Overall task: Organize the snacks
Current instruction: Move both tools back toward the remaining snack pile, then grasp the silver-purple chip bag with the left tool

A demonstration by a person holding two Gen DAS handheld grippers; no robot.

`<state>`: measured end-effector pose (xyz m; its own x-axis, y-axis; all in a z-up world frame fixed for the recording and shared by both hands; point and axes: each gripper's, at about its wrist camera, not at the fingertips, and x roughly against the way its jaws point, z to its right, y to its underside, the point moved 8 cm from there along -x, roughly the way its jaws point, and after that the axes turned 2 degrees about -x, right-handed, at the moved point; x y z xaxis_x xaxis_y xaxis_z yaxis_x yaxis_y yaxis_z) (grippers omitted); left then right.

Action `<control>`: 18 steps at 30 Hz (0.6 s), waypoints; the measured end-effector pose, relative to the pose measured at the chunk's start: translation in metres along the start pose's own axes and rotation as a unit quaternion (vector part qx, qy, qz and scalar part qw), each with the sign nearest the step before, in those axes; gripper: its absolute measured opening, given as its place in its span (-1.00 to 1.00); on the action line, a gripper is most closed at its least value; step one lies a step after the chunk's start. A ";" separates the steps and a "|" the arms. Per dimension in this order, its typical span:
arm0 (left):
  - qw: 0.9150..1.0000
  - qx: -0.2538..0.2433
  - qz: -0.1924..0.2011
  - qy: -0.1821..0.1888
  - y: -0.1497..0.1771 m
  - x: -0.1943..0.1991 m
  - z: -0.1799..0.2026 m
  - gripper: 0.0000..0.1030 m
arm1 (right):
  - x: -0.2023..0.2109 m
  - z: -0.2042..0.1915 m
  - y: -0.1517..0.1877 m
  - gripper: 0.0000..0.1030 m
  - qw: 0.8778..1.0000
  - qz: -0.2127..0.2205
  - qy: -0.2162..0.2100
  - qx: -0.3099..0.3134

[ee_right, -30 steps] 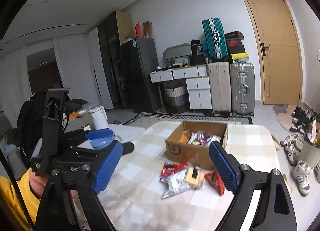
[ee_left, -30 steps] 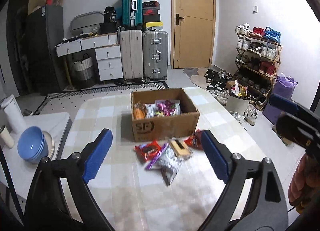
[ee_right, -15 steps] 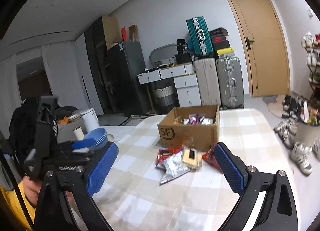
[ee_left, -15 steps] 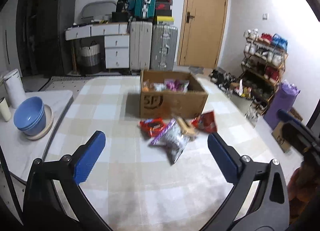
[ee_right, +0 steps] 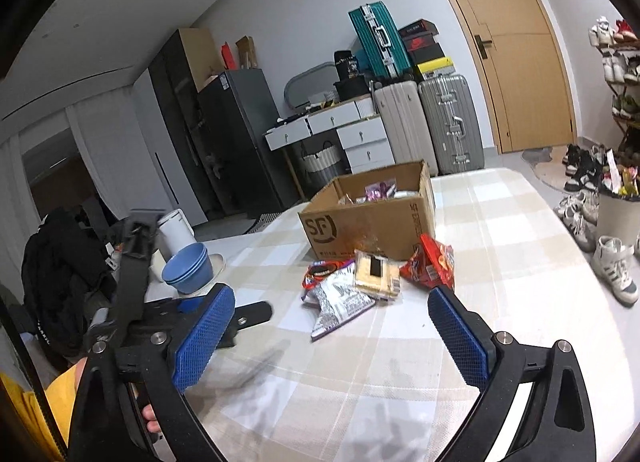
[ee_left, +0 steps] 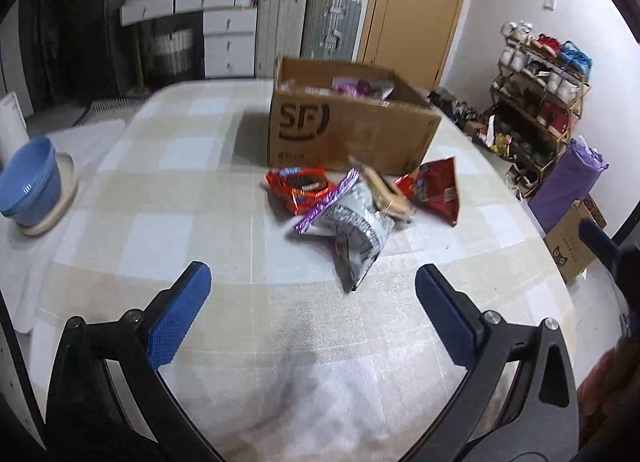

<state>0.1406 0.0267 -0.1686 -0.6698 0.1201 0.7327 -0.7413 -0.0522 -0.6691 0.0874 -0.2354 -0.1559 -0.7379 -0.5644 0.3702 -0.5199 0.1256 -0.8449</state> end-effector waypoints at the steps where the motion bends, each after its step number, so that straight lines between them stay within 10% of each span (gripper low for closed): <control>1: 1.000 0.006 -0.011 0.002 0.000 -0.009 0.000 0.97 | -0.002 0.001 0.003 0.93 1.000 -0.002 -0.008 -0.001; 18: 0.991 0.085 -0.100 0.000 -0.023 -0.147 0.009 0.97 | -0.039 0.044 0.030 0.93 0.998 -0.042 -0.010 -0.048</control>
<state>0.2561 0.0018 -0.2598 -0.5093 0.1447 0.8484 -0.8553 -0.1944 -0.4803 0.1199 -0.2456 -0.2134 -0.6817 -0.5927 0.4289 -0.6185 0.1538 -0.7706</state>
